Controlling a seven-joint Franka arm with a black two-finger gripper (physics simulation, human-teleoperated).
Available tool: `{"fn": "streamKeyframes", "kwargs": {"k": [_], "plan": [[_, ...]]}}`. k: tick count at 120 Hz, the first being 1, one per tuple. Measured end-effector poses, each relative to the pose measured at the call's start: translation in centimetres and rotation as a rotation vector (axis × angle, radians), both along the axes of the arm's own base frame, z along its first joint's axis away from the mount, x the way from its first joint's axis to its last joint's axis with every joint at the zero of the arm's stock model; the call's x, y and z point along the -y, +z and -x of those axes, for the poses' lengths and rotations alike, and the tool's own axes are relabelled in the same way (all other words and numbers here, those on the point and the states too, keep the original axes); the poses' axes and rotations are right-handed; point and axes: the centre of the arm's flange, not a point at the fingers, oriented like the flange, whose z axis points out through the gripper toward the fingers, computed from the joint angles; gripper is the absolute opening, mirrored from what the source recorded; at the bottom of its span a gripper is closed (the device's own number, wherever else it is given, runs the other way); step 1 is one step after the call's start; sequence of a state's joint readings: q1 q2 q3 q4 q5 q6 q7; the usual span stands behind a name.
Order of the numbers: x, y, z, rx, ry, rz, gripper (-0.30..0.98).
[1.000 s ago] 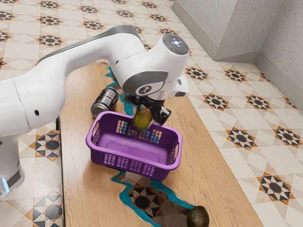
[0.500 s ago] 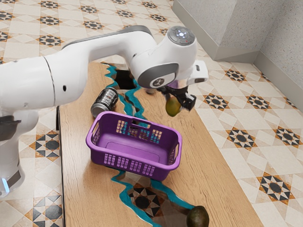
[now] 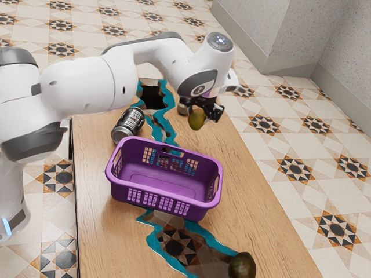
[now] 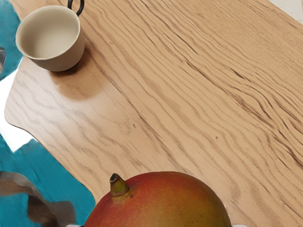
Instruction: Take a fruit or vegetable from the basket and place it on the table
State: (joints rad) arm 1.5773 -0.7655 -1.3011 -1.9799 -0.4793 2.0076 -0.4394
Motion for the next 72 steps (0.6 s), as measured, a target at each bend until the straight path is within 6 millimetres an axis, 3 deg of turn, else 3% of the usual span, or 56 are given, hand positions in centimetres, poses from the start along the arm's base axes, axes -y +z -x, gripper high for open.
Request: {"fn": "streamKeyframes", "kwargs": {"k": [10, 30, 48, 66, 68, 70, 72], "plan": [[-2.4, -0.9, -0.4, -0.021, 0.026, 0.026, 0.34], [-4.5, -3.5, -1.3, -0.065, 0.038, 0.057, 0.34], [-5.0, -4.3, -1.5, -0.073, 0.040, 0.062, 0.34], [-4.8, -4.3, -1.6, -0.072, 0.031, 0.062, 0.55], [-4.7, -4.0, -1.6, -0.068, 0.029, 0.063, 0.56], [-4.9, -2.3, -1.4, -0.052, 0.031, 0.065, 0.57], [-4.7, 0.9, -1.1, -0.015, 0.025, 0.063, 0.58]]}}
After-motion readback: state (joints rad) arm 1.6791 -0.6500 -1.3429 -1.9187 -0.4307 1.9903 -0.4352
